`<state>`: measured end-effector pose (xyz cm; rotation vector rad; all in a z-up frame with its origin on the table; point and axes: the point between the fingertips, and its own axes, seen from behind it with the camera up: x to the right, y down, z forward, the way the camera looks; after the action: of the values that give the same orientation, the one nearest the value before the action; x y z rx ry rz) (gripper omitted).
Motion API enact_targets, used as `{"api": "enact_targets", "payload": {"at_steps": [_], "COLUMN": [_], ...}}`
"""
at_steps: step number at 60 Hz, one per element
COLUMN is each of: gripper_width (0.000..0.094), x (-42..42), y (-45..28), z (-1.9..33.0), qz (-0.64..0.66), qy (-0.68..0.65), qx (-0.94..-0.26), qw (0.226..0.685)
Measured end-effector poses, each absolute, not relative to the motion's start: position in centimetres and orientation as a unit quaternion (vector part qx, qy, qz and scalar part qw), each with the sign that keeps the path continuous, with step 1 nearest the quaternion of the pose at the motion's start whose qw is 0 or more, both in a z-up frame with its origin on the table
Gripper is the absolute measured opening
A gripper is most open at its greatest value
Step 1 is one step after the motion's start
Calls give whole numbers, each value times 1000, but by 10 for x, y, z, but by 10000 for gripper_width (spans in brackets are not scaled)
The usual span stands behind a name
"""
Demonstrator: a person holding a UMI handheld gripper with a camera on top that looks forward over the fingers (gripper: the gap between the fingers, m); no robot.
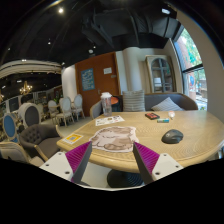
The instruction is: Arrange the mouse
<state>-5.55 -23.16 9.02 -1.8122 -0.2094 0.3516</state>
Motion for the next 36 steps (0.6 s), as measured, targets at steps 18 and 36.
{"api": "enact_targets", "payload": {"at_steps": [18, 36], "gripper_width": [854, 842], "x": [34, 145], "y": [-190, -92], "z": [39, 1], "qz": [71, -3], "qy": [-48, 6], "qx": [-824, -873], "qw": [559, 488]}}
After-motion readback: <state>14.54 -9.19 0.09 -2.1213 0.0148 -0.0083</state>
